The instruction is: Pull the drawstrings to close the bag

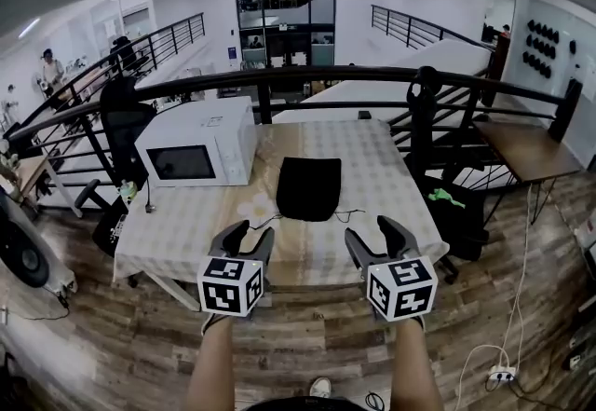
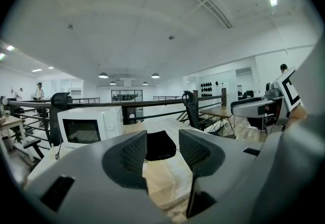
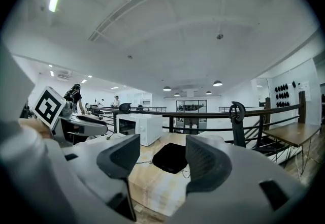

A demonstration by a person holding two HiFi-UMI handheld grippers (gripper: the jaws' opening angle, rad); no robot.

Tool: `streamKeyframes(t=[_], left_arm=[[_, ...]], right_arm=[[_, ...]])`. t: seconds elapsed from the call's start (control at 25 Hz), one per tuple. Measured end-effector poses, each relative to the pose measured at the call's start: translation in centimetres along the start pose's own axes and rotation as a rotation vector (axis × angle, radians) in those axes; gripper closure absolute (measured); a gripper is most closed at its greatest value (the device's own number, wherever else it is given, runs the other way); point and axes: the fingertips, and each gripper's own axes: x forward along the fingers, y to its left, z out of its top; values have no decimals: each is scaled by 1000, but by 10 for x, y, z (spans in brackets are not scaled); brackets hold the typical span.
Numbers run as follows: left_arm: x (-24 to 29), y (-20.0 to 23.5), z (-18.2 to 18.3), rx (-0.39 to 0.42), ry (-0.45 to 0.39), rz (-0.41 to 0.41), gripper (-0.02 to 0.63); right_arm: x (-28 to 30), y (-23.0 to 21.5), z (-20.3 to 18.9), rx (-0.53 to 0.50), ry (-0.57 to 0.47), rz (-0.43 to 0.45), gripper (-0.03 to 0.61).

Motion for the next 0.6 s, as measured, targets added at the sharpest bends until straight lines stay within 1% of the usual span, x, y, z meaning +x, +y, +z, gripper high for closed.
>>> streamKeyframes(t=[0.16,0.32,0.6], left_arm=[[19,-3,3,4,3,26,417],[33,-7,3,19,13,32,408],[47,1,-4,27,45,51,408]], right_arm=[[10,-16,-1,-18,1,21,314],[18,-29,-5,-15,1,34,314],[37,-35,-9,-11,14,62,314]])
